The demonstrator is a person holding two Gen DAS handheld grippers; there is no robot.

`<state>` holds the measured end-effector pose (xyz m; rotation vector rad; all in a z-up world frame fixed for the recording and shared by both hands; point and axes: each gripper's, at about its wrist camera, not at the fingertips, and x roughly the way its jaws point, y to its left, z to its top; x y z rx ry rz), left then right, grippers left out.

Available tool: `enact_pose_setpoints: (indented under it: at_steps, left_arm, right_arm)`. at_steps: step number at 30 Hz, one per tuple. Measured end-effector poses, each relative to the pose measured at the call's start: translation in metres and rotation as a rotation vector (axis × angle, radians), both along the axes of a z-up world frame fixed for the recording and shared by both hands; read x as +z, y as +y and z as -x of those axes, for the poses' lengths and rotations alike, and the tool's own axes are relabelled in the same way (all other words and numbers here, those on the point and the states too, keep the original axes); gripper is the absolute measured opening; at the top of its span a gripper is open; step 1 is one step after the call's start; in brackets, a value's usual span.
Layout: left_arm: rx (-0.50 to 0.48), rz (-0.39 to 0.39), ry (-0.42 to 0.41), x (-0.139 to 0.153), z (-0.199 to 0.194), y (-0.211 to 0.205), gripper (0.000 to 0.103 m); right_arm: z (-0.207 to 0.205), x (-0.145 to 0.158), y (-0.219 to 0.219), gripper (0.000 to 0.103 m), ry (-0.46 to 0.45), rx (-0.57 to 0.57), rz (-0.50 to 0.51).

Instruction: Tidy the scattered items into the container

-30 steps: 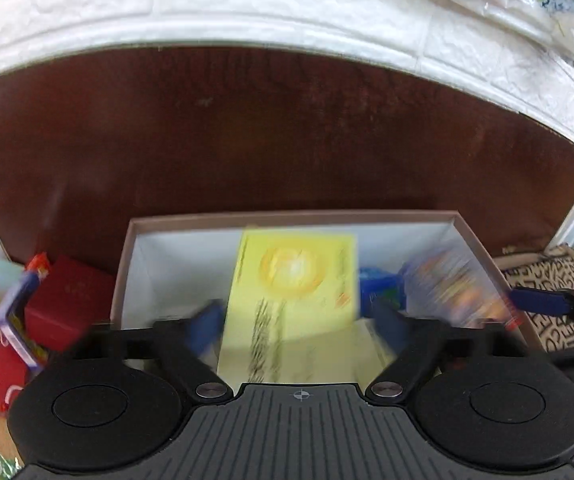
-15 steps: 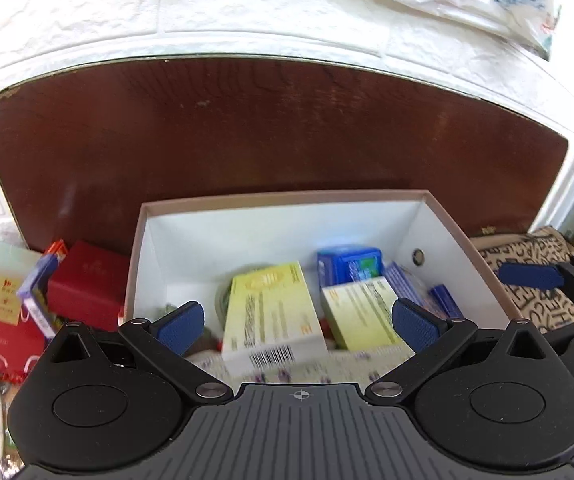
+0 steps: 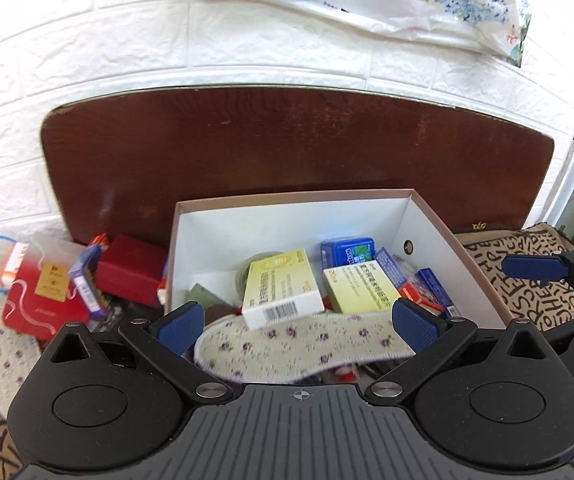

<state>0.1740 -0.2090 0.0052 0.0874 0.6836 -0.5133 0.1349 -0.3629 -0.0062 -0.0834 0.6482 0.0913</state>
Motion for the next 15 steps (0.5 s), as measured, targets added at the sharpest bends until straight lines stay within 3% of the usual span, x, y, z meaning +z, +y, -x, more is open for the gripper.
enact_pose_setpoints:
  at_steps: [5,11,15]
  left_arm:
    - [0.060,0.016,-0.014,-0.004,0.035,0.033,0.103]
    - [0.137,0.026,0.012,-0.028,0.075,0.102,0.103]
    - [0.200,-0.028,0.018,-0.043,0.089,0.154,0.103]
  right_arm:
    - [0.027,-0.002,0.021,0.102,-0.002,0.050,-0.016]
    - [0.056,-0.023,0.073,0.102,0.022,0.204,-0.052]
    - [0.064,-0.038,0.110,0.102,0.036,0.300,-0.101]
